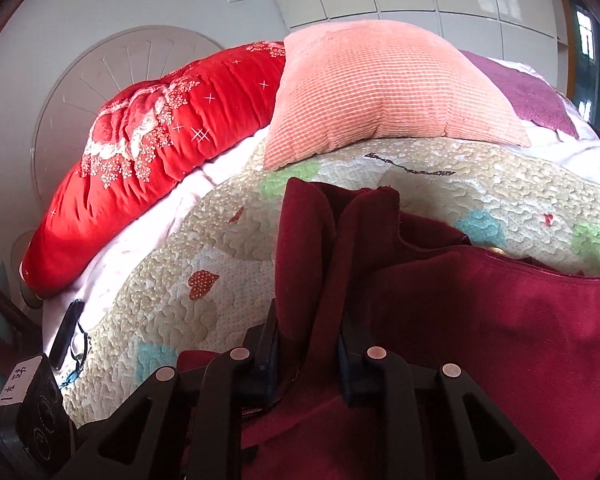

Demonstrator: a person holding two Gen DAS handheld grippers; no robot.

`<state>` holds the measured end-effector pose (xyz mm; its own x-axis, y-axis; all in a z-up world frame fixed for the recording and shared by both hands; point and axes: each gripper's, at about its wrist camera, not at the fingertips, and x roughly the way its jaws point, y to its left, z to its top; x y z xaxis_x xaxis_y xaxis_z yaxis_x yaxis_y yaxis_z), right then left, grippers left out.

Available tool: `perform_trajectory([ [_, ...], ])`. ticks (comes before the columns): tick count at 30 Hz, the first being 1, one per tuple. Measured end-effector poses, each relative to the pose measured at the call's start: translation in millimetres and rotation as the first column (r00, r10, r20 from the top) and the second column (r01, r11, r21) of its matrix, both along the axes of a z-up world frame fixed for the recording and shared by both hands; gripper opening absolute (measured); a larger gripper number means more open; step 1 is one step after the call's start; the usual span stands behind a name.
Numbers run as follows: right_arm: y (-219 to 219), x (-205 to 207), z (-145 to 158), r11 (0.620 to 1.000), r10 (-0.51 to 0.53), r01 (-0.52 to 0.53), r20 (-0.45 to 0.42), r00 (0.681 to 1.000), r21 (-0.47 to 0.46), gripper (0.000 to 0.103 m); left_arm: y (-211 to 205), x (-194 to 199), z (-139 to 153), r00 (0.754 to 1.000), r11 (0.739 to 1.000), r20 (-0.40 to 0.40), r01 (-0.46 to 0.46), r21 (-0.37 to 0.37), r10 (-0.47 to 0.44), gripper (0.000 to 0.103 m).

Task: Fold small clothes

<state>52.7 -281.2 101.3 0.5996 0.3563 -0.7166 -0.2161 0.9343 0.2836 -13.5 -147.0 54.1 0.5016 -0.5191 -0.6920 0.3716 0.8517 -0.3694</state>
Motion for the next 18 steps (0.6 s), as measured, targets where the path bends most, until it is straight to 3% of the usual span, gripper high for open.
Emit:
perform_trajectory([
  [5, -15.3, -12.4, 14.5, 1.000, -0.012, 0.013, 0.028, 1.000, -0.017, 0.020, -7.1, -17.1, 14.9, 0.999, 1.000, 0.032, 0.029, 0.007, -0.029, 0.026],
  [9, -32.6, -23.9, 30.4, 0.998, -0.025, 0.028, 0.062, 0.998, -0.057, 0.018, -21.4, -26.7, 33.9, 0.998, 0.998, 0.036, 0.060, -0.036, -0.059, 0.024],
  [18, -130.1, -57.9, 52.0, 0.982, -0.119, 0.132, 0.102, 0.988, -0.136, 0.014, -121.1, -49.1, 66.3, 0.963, 0.970, 0.116, 0.244, 0.009, -0.243, 0.024],
])
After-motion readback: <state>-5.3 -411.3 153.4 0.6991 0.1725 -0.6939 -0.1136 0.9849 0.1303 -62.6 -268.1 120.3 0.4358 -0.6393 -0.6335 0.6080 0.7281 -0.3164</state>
